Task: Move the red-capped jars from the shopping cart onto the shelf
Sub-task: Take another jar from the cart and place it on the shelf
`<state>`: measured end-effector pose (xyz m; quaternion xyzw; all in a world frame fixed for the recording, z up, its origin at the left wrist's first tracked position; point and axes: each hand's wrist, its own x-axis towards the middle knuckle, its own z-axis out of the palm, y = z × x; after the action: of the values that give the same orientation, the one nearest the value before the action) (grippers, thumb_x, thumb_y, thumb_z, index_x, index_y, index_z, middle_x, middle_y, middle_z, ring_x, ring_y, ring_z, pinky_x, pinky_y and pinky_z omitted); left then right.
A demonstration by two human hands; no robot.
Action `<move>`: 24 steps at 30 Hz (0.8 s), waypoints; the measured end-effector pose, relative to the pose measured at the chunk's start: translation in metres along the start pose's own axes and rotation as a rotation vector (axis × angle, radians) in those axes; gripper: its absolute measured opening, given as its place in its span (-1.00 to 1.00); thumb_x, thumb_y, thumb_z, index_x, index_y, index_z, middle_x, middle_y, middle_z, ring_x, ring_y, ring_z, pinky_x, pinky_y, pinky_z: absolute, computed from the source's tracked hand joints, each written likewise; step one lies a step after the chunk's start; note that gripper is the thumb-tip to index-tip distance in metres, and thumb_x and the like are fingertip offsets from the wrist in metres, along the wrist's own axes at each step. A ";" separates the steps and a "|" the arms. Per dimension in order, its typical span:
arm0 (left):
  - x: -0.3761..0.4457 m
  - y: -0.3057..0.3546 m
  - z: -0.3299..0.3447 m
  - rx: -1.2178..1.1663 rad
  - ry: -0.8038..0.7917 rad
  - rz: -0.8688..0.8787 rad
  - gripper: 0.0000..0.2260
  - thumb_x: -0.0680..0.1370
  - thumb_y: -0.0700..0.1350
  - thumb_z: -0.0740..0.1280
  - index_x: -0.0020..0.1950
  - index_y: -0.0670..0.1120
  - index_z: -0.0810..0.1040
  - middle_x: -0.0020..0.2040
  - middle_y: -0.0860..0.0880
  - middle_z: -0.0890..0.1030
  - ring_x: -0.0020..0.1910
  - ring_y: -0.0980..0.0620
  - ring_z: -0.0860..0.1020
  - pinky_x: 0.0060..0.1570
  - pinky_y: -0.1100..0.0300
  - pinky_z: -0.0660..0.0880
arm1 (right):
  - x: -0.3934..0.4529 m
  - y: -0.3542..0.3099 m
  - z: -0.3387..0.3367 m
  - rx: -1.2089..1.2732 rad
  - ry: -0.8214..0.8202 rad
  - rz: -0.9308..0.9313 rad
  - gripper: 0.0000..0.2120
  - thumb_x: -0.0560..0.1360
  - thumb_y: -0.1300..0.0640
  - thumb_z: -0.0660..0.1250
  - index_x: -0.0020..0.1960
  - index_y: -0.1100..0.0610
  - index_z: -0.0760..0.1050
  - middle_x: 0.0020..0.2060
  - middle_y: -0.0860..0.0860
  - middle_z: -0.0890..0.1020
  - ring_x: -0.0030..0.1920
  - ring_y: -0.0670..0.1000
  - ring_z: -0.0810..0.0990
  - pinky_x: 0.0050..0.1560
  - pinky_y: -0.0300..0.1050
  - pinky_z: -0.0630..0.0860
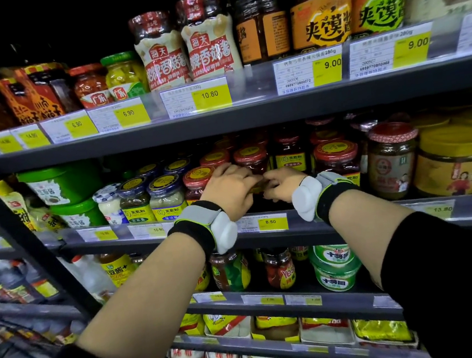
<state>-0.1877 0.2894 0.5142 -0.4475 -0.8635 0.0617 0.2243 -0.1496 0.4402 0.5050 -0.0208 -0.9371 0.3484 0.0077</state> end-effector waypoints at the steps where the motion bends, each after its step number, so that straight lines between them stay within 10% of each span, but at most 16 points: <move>1: -0.001 -0.001 0.002 0.018 -0.022 -0.016 -0.57 0.53 -0.08 0.20 0.41 0.01 0.34 0.36 -0.02 0.43 0.38 -0.06 0.31 0.44 0.07 0.00 | -0.001 0.000 0.000 -0.015 -0.003 -0.009 -0.68 0.51 0.25 0.28 0.26 0.23 0.46 -0.10 0.12 0.55 -0.17 0.04 0.53 -0.26 -0.33 0.51; 5: -0.006 -0.001 0.005 0.061 -0.041 -0.061 -0.56 0.55 -0.04 0.17 0.45 0.04 0.26 0.43 0.02 0.34 0.46 0.00 0.19 0.47 0.02 -0.13 | -0.011 -0.005 0.005 -0.123 0.004 -0.057 -0.66 0.52 0.19 0.29 0.28 0.18 0.47 0.12 0.17 0.62 0.15 0.14 0.57 0.17 -0.05 0.48; 13: -0.034 -0.007 0.018 0.111 0.220 -0.093 -0.65 0.44 -0.02 0.11 0.07 -0.03 0.61 0.07 -0.05 0.65 0.17 -0.07 0.53 0.30 -0.06 0.15 | -0.023 -0.023 0.017 -0.141 0.079 -0.156 -0.82 0.48 0.17 0.32 0.04 0.20 0.61 0.03 0.11 0.65 -0.03 0.03 0.55 -0.09 -0.29 0.36; 24: -0.088 -0.009 0.028 -0.025 0.075 -0.255 -0.51 0.48 -0.05 0.00 0.34 -0.15 0.43 0.39 -0.17 0.42 0.34 -0.21 0.42 0.38 -0.14 0.22 | -0.036 -0.049 0.056 -0.344 0.121 -0.276 -0.73 0.51 0.05 0.26 0.17 0.09 0.51 0.09 0.10 0.59 0.08 0.14 0.55 -0.05 -0.09 0.48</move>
<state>-0.1630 0.2169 0.4624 -0.3389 -0.9051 0.0053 0.2568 -0.1166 0.3649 0.4949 0.0858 -0.9745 0.1771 0.1079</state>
